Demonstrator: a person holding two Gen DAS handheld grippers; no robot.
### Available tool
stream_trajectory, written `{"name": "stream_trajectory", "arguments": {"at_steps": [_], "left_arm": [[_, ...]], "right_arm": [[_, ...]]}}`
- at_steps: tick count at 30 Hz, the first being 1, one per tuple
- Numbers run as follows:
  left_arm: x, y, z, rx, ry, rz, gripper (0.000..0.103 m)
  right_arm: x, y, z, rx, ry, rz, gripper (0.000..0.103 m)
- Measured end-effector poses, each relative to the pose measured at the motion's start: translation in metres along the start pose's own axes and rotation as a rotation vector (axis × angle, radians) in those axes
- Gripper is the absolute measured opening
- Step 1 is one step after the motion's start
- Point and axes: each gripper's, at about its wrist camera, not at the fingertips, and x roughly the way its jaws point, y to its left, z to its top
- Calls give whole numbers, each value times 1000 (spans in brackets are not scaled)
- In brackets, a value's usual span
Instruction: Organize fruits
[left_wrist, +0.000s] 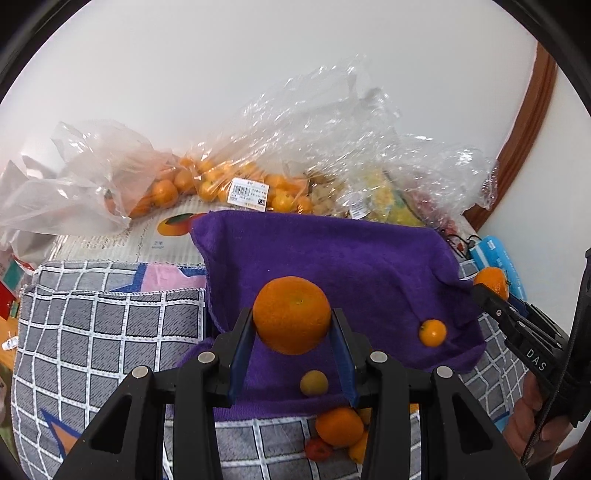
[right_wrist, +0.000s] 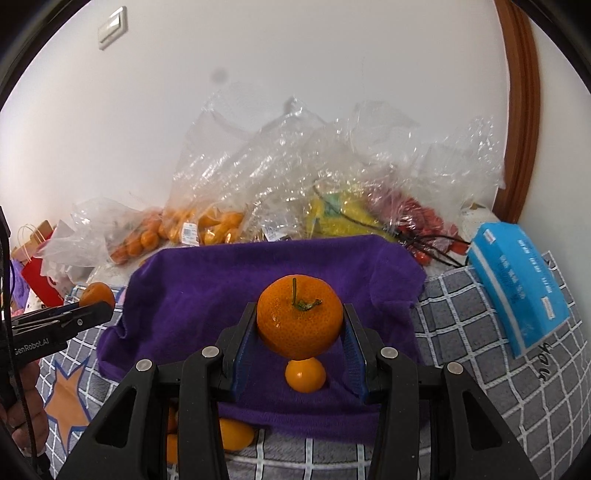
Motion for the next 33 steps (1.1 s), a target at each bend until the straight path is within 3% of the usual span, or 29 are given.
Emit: {"name": "stream_trajectory", "arguments": {"at_steps": [13, 33], "left_arm": [[54, 6, 5, 4, 83, 4, 39], [87, 3, -4, 23, 156, 18, 39]], "right_arm": [[58, -4, -5, -13, 77, -23, 43], [86, -5, -15, -20, 163, -28, 44]]}}
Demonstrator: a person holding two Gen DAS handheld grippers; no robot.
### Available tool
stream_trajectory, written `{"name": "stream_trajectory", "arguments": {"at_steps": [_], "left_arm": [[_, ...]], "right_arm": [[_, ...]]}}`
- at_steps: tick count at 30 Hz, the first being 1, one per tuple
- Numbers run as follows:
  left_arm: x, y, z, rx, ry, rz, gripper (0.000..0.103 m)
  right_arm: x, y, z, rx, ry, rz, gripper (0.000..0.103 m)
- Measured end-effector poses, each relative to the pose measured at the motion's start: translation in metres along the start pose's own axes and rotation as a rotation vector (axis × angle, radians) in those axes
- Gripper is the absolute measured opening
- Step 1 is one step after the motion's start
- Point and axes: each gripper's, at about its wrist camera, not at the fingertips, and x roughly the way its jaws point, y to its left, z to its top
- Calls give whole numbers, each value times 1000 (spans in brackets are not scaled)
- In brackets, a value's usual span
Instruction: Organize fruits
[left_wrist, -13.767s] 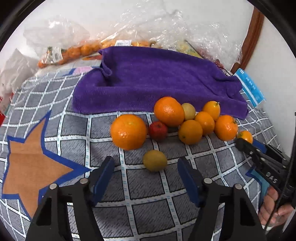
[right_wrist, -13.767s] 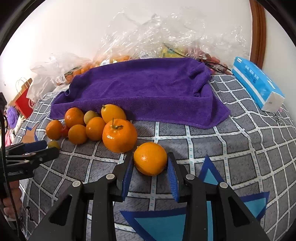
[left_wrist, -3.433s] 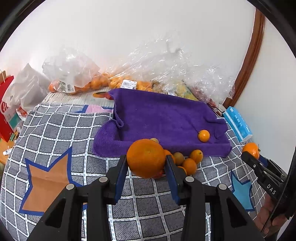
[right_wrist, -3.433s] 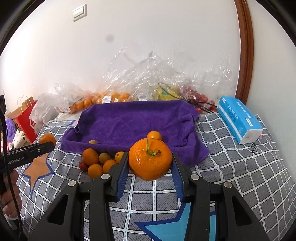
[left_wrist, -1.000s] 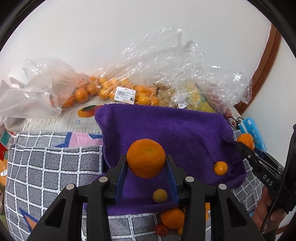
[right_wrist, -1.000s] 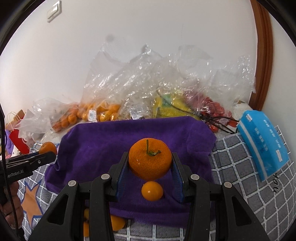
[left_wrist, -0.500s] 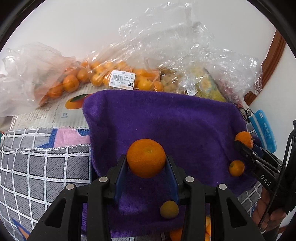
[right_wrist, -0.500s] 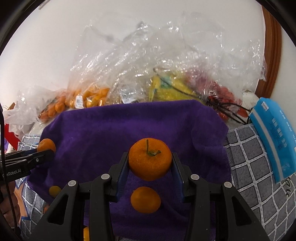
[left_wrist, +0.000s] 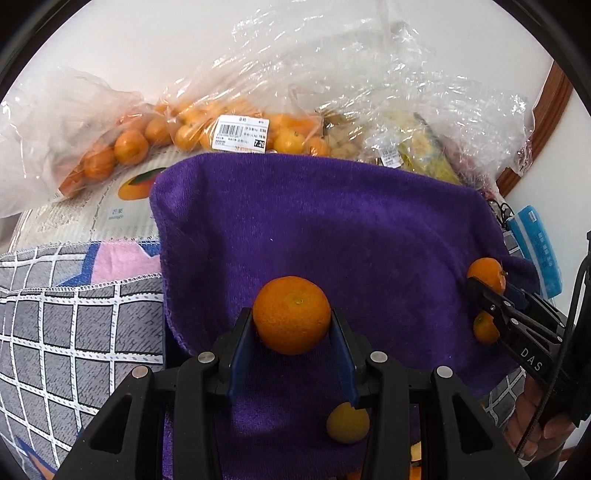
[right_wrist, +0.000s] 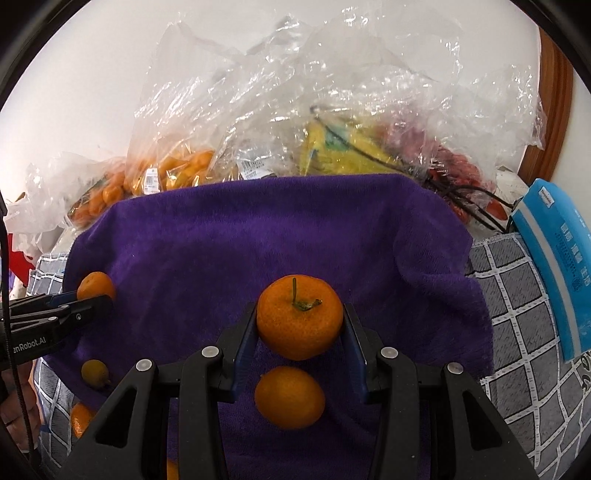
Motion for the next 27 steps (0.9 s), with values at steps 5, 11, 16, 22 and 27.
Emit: {"name": "stream_trajectory", "arguments": {"at_steps": [5, 11, 16, 22, 27], "left_arm": [[5, -3, -2, 9, 1, 6, 39], [7, -3, -3, 13, 10, 5, 39], [0, -3, -4, 15, 17, -8, 39], [-26, -7, -5, 28, -36, -19, 45], [-48, -11, -7, 36, -67, -24, 48]], "right_arm": [[3, 0, -1, 2, 14, -4, 44], [4, 3, -1, 6, 19, -14, 44], [-10, 3, 1, 17, -7, -12, 54], [-35, 10, 2, 6, -43, -20, 60], [-57, 13, -3, 7, -72, -34, 62]]}}
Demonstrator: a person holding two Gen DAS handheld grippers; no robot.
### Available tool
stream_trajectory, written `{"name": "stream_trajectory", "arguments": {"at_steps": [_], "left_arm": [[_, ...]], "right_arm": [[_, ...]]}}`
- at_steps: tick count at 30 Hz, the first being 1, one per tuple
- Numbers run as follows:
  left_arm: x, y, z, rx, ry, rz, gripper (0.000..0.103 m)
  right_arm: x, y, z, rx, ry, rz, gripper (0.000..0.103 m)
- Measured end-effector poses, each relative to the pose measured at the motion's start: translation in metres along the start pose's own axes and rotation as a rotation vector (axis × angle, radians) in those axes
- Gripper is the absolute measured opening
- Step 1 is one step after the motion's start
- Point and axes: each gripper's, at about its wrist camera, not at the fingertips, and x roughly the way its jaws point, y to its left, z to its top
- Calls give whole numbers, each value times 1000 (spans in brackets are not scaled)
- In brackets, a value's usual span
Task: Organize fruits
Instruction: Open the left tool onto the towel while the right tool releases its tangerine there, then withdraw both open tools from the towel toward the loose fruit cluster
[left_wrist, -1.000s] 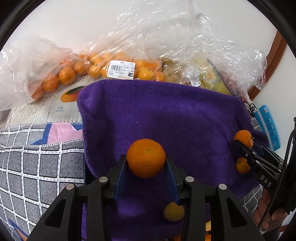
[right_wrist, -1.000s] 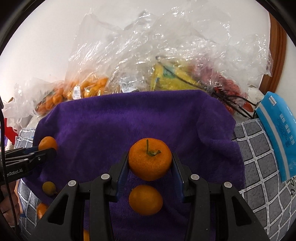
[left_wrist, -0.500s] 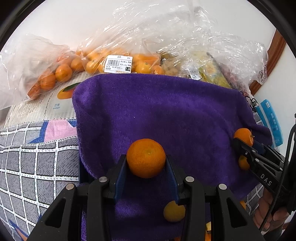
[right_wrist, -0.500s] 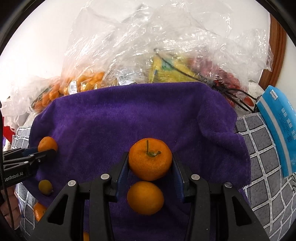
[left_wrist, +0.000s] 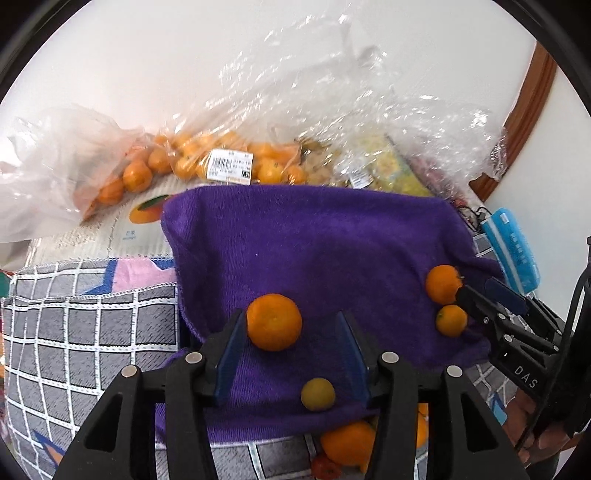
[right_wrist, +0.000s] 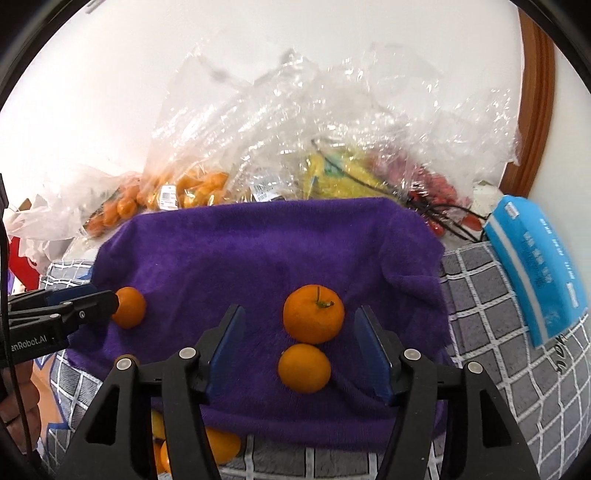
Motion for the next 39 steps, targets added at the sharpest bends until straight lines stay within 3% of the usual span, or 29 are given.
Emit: {"name": "stream_trajectory", "arguments": {"at_steps": [16, 23, 39], "left_arm": [[-75, -11, -31, 5, -111, 11, 49], [-102, -18, -56, 23, -159, 44, 49], [-136, -28, -113, -27, -203, 53, 49]], "right_arm": [[-72, 8, -21, 18, -93, -7, 62], [-103, 12, -40, 31, -104, 34, 62], [-159, 19, -86, -25, -162, 60, 61]]}}
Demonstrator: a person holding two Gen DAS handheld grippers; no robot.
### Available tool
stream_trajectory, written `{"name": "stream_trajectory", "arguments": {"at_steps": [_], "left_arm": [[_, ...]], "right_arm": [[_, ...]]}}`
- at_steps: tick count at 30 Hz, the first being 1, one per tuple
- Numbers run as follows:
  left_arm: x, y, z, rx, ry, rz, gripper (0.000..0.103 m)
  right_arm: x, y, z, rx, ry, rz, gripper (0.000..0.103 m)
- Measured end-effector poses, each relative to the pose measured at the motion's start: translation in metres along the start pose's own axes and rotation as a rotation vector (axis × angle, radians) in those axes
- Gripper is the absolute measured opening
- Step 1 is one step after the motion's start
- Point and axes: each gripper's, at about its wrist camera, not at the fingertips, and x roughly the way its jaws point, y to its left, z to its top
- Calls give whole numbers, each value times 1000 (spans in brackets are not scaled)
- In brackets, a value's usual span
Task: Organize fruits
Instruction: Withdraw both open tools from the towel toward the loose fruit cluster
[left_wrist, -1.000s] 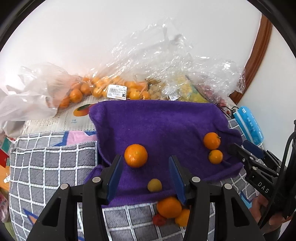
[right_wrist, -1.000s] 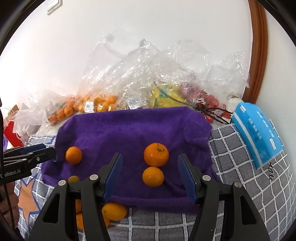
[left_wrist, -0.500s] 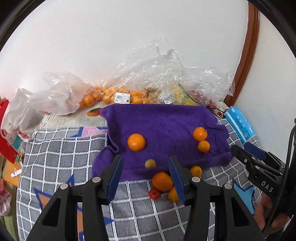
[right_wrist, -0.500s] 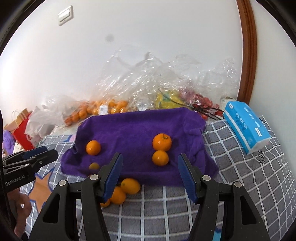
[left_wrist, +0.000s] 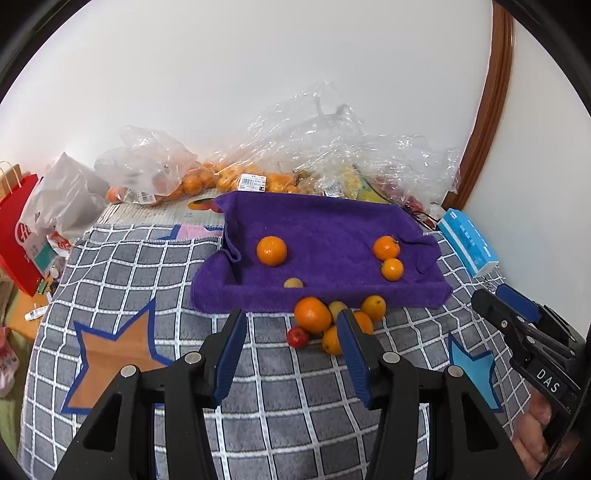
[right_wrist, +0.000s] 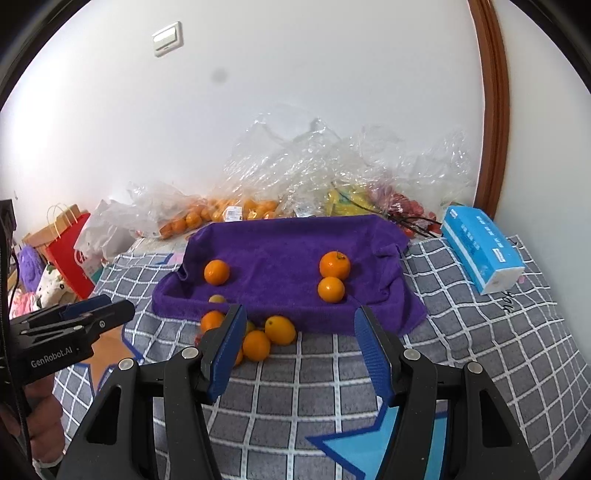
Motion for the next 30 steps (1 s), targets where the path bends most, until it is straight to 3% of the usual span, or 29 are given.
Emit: {"name": "stream_trajectory", "arguments": {"at_steps": [14, 19, 30], "left_arm": [[-1, 14, -33, -23, 6, 15, 49], [15, 24, -43, -55, 55, 25, 49], [37, 33, -53, -62, 95, 27, 49]], "right_arm": [[2, 6, -38, -23, 16, 10, 61], [12, 8, -50, -33, 42, 14, 61], [39, 3, -52, -32, 63, 11, 58]]}}
